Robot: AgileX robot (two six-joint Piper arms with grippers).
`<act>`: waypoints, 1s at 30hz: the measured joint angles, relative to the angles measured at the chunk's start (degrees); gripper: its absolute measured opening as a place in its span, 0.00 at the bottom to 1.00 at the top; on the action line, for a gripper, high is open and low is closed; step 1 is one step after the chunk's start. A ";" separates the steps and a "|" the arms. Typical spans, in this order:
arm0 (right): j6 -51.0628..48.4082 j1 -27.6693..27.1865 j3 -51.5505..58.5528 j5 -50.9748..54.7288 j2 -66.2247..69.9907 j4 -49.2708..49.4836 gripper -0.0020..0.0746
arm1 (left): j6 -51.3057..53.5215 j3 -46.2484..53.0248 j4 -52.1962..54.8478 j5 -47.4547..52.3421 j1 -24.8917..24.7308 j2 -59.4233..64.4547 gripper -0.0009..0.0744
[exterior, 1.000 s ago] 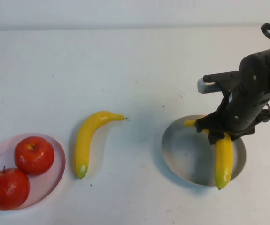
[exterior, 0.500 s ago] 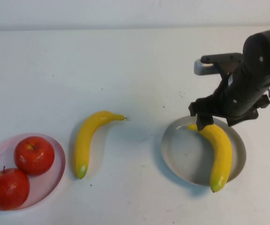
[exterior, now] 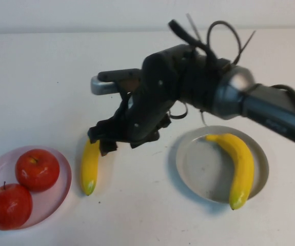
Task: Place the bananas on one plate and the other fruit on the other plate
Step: Put another type of fruit in the right plate
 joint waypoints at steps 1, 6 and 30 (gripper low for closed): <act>0.00 0.47 -1.89 0.00 1.78 0.23 0.67 | 0.00 0.00 0.00 0.00 0.00 0.00 0.01; 0.00 1.95 -12.90 0.15 11.22 1.27 0.67 | 0.00 0.00 0.00 0.00 0.00 0.00 0.01; -0.29 2.06 -24.68 14.30 18.05 -4.33 0.42 | 0.00 0.00 0.00 0.10 0.00 0.00 0.01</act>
